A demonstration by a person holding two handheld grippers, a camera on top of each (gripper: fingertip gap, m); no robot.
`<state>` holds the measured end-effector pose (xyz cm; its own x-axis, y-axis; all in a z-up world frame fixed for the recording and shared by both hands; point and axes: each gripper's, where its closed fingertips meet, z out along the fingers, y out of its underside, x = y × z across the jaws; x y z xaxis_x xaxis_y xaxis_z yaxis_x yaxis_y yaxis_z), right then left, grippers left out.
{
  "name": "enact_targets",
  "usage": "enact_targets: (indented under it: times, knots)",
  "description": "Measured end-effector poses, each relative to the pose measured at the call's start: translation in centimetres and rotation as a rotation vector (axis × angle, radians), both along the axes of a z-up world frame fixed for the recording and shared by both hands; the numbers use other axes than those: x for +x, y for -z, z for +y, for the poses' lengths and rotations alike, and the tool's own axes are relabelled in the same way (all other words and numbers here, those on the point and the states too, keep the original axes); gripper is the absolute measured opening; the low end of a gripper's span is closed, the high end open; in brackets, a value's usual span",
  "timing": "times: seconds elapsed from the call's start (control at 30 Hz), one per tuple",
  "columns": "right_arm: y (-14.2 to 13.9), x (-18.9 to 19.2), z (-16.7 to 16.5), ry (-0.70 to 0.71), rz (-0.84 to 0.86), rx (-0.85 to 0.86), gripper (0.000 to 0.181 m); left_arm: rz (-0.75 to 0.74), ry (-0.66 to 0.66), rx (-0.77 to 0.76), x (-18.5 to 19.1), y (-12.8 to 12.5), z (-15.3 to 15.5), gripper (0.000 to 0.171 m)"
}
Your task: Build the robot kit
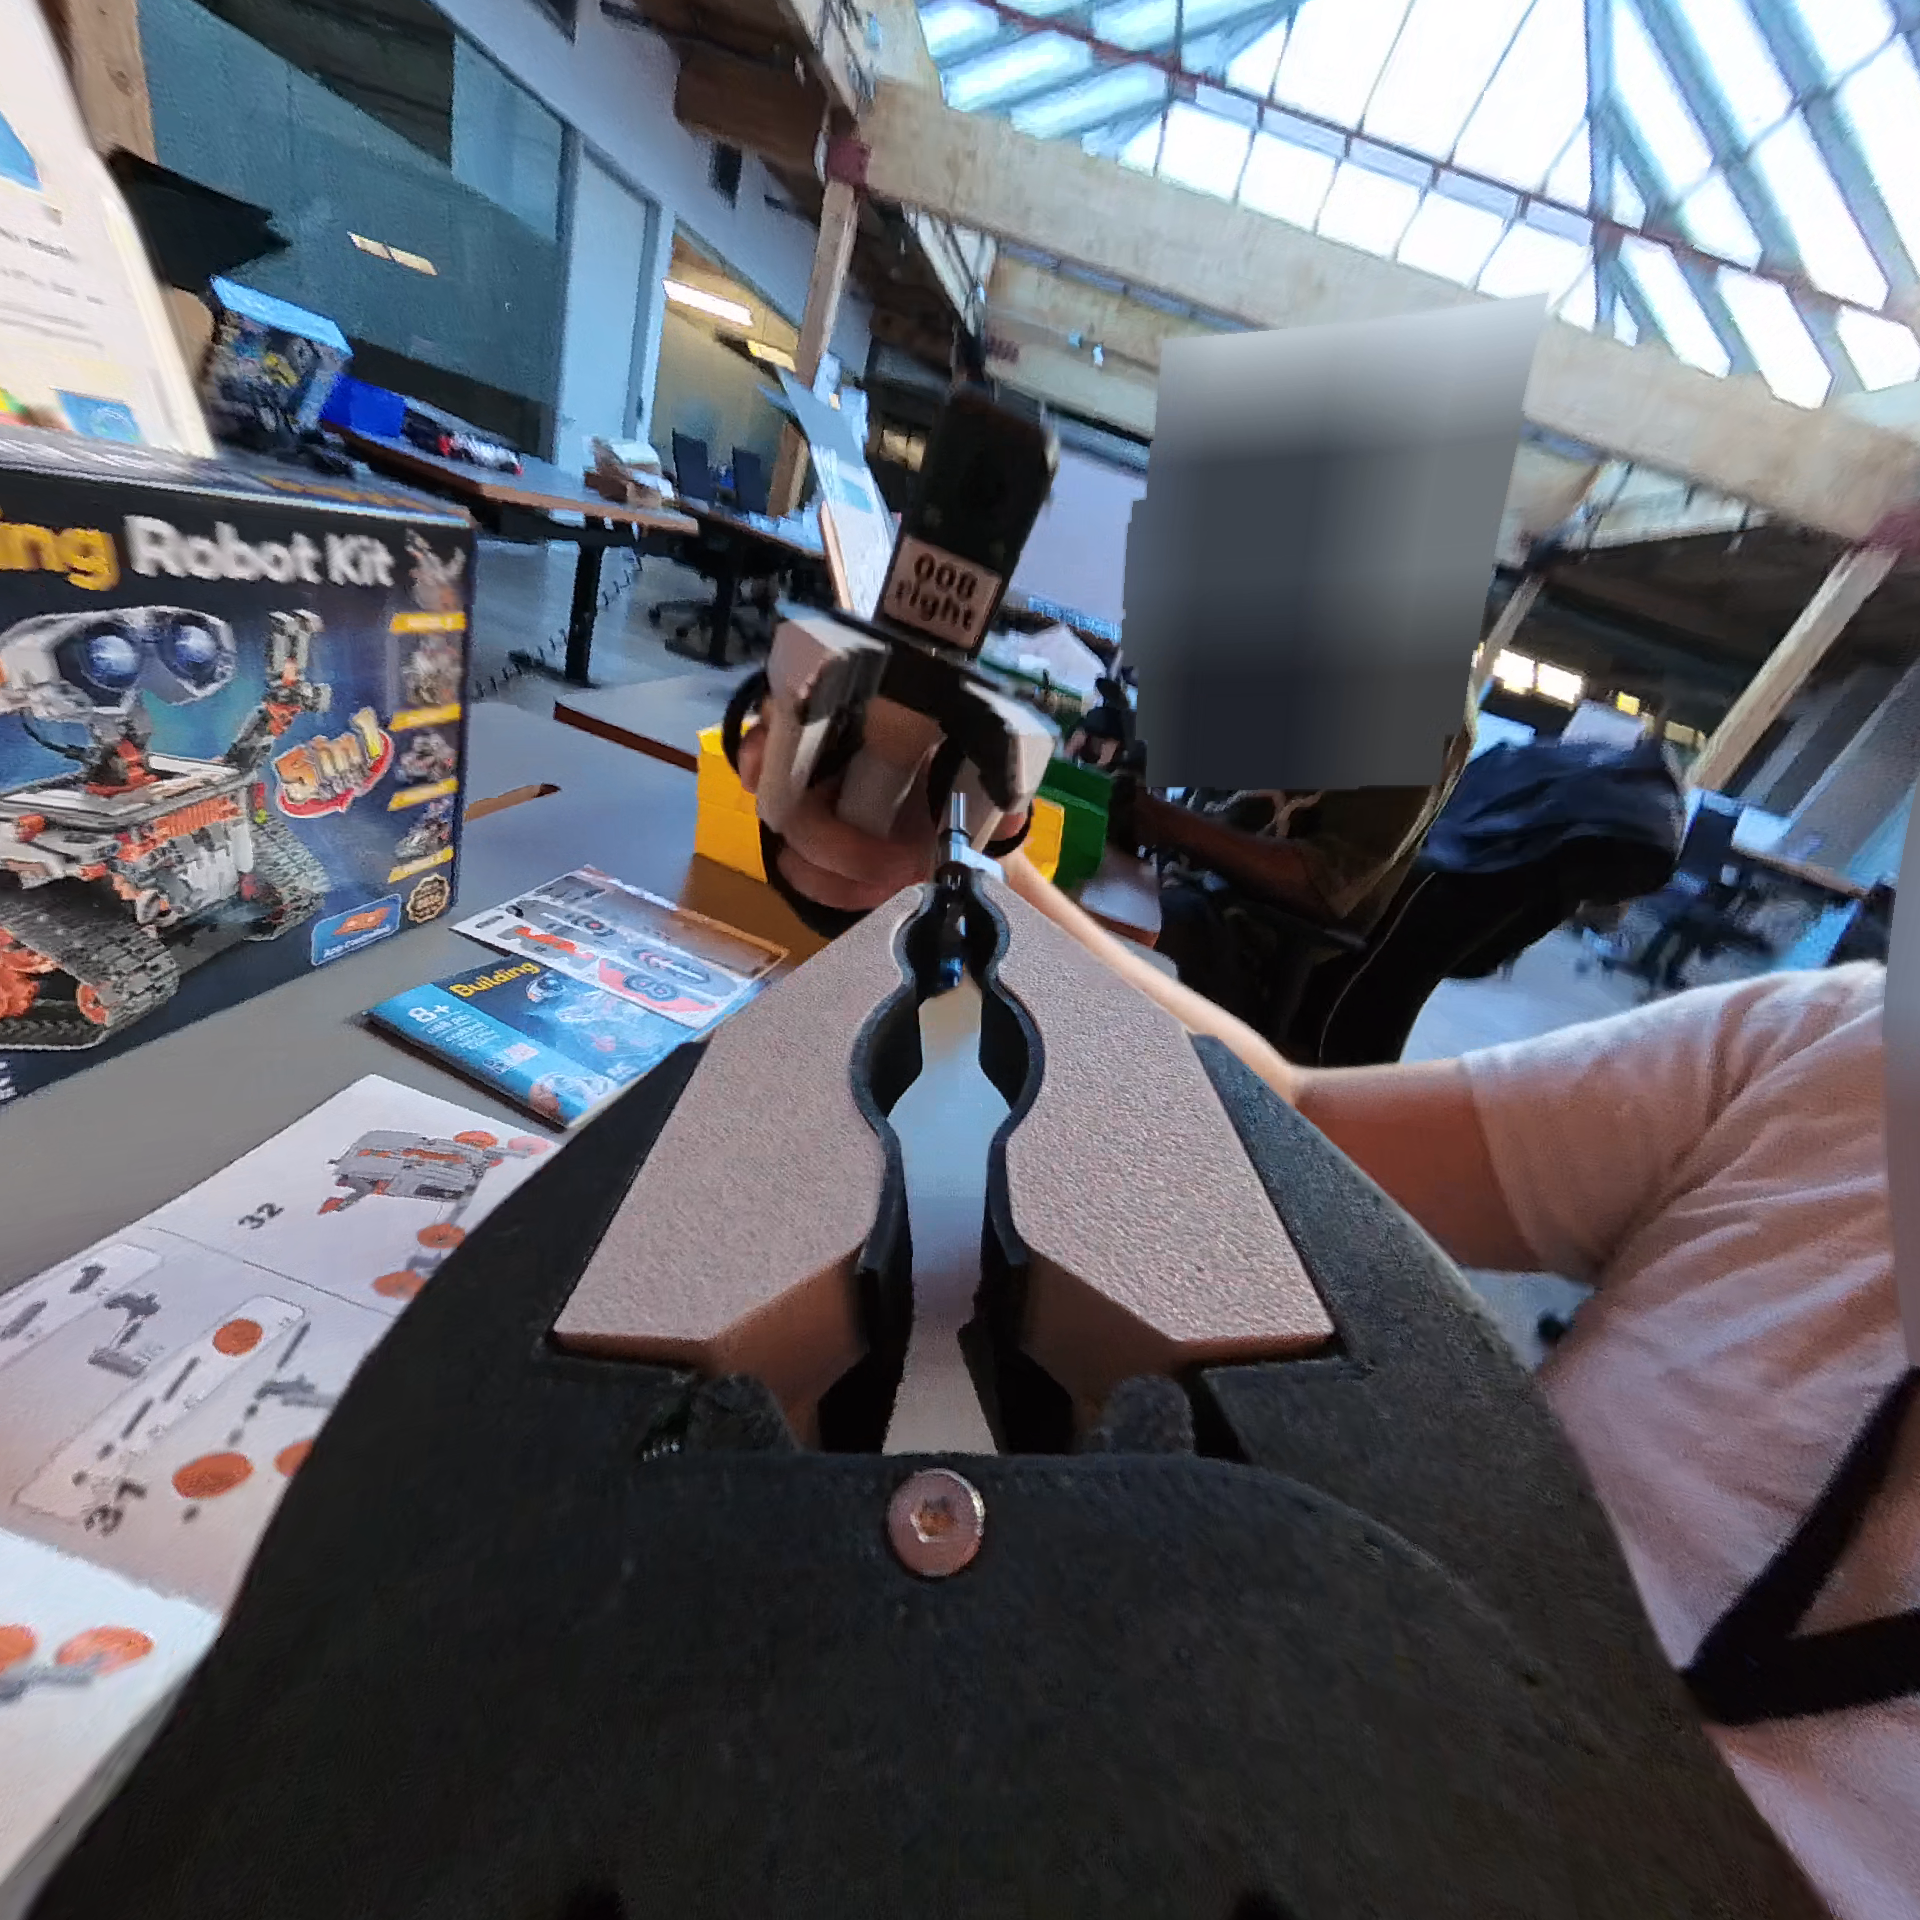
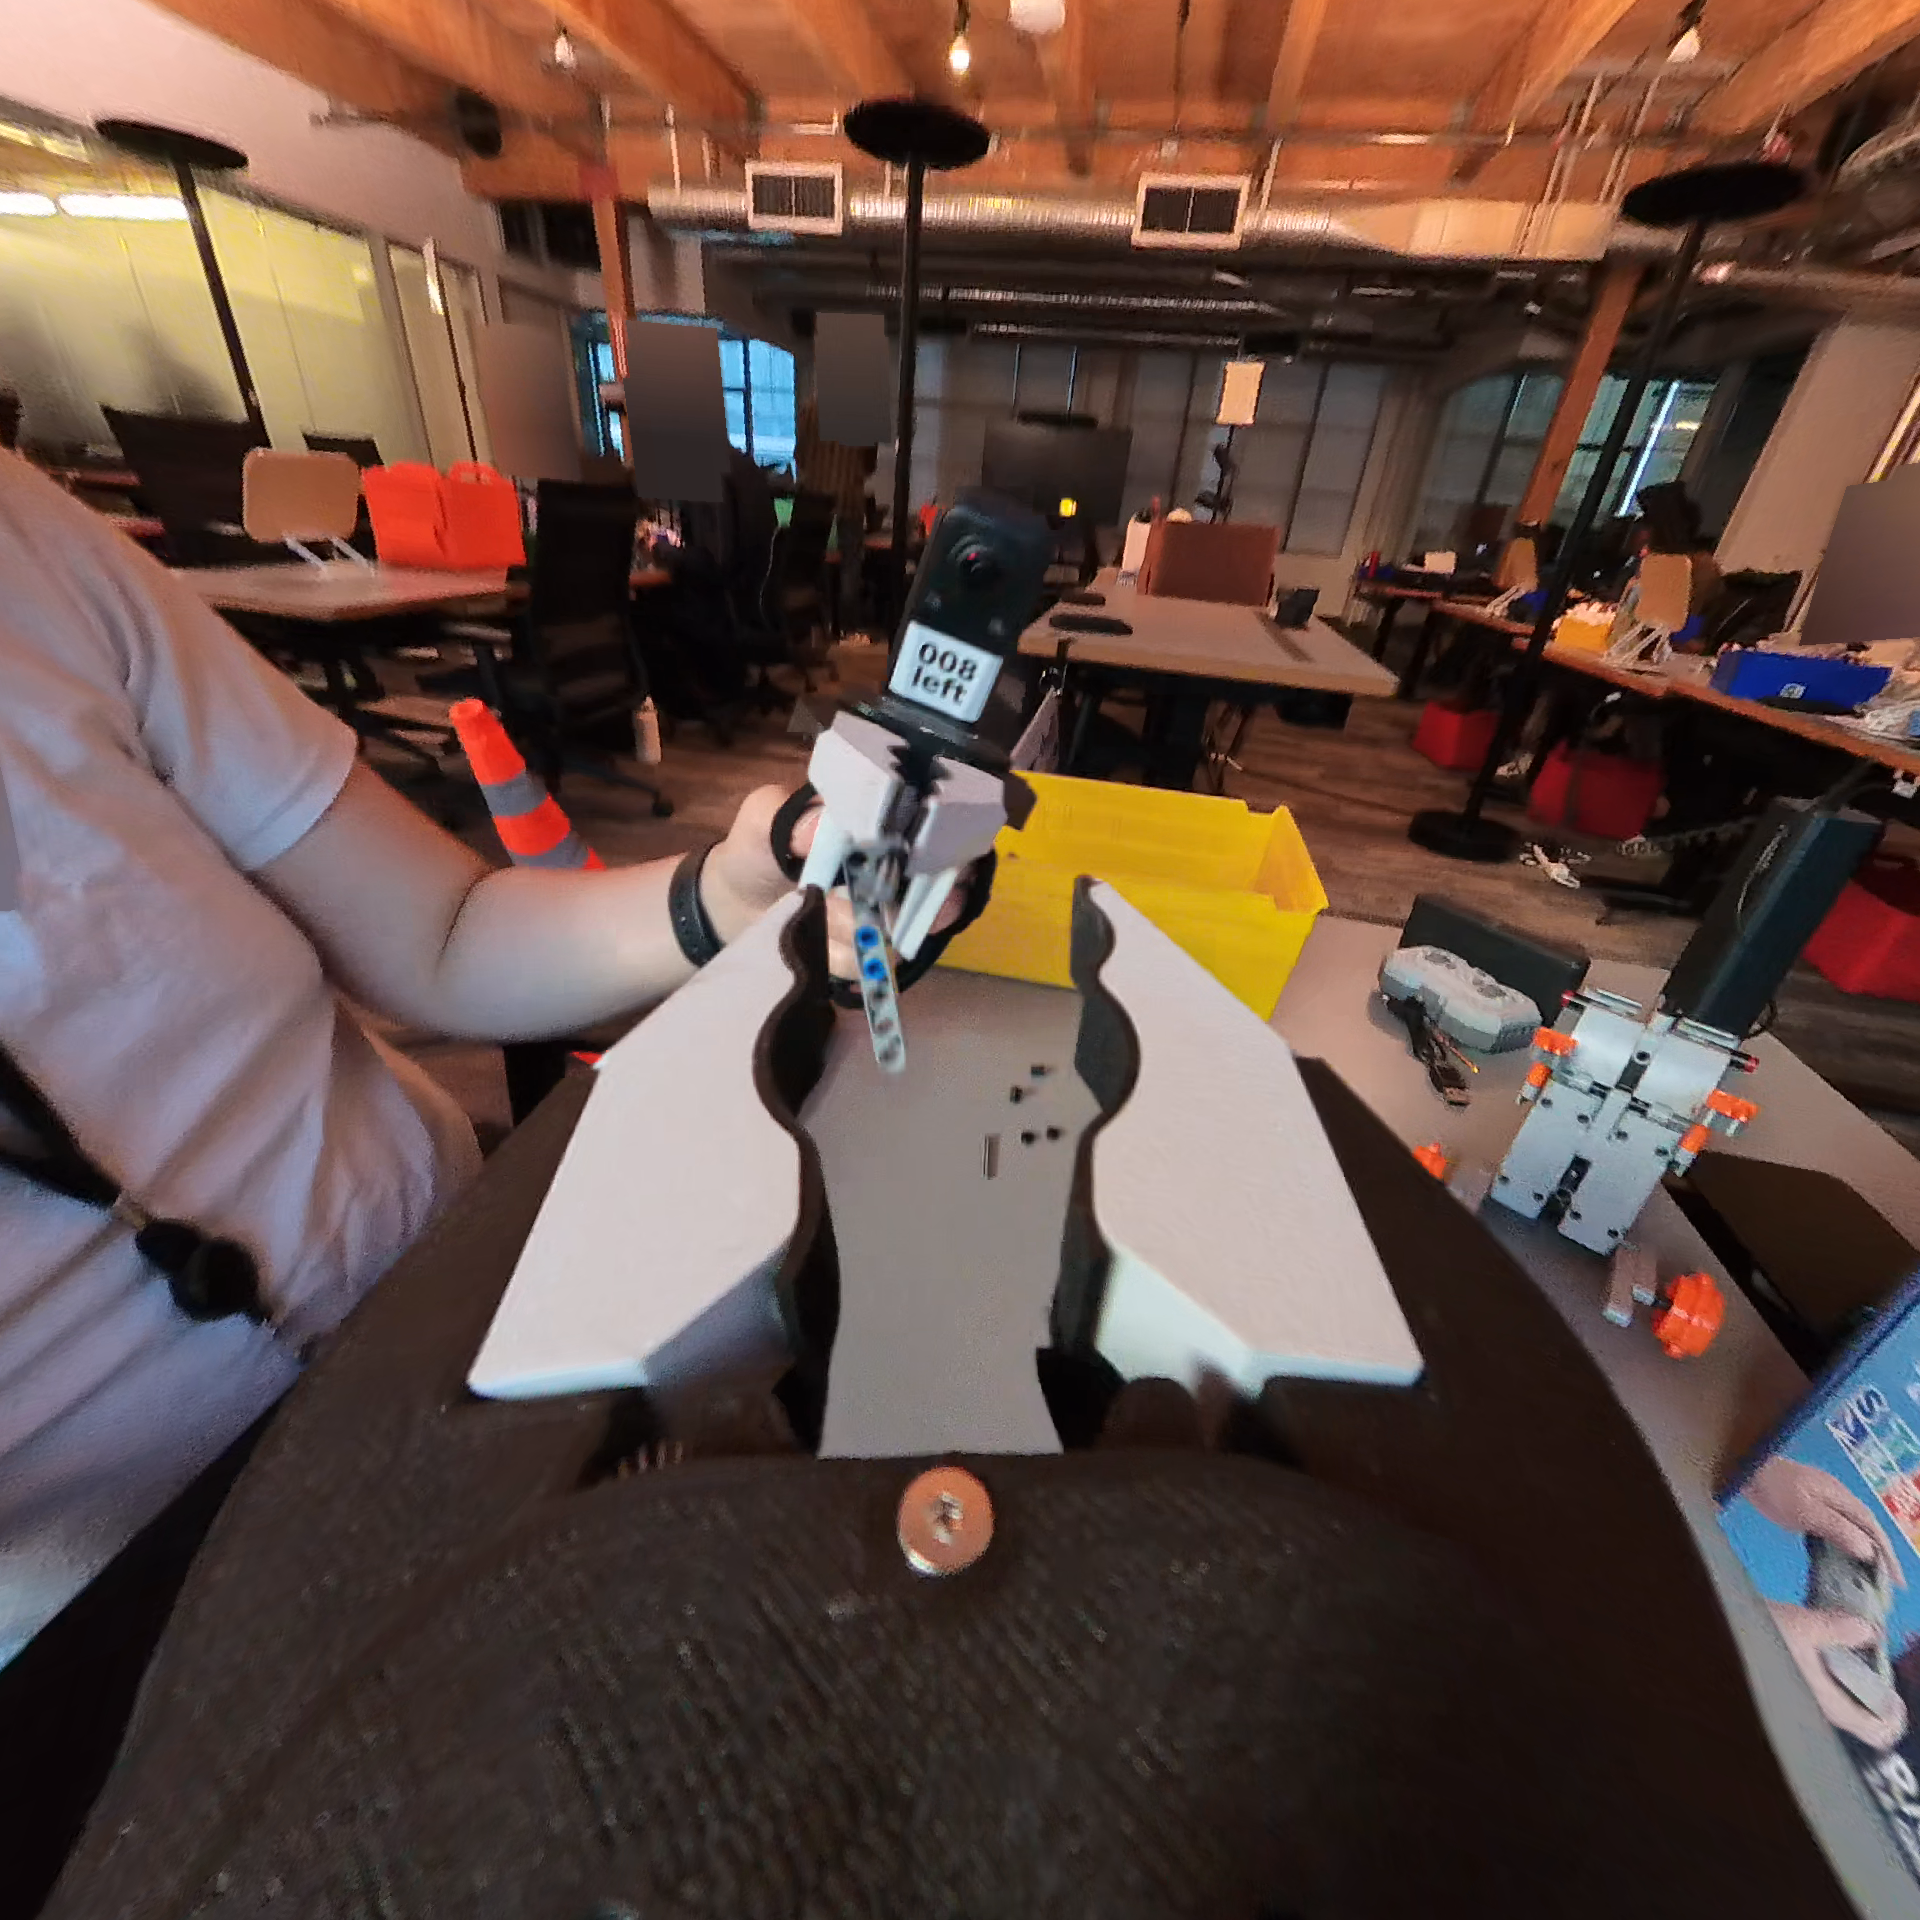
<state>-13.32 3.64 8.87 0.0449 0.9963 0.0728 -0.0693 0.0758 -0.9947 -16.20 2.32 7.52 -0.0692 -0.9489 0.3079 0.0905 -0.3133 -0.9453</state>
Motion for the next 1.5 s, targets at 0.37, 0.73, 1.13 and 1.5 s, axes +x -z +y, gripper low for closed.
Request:
enact_targets:
  times: [0.37,0.73,1.13,1.5]
  knots:
    - [17.0,-12.2,5.9,0.183,-0.628,-0.065,0.011,-0.069,-0.313,0.026,-16.7,-0.5,-2.4,0.0]
    - [22.8,-24.2,5.8,-0.047,-0.941,-0.123,0.015,-0.131,-0.387,0.054,-21.9,-1.8,-2.9,0.0]
    - [25.2,-24.1,6.0,-0.022,-1.144,-0.078,0.006,-0.134,-0.406,0.065,-24.7,-1.6,-3.7,0.0]
    - [10.7,-3.7,4.0,0.208,-0.333,-0.092,0.005,-0.071,-0.508,0.061,-28.0,-1.4,-4.3,0.0]
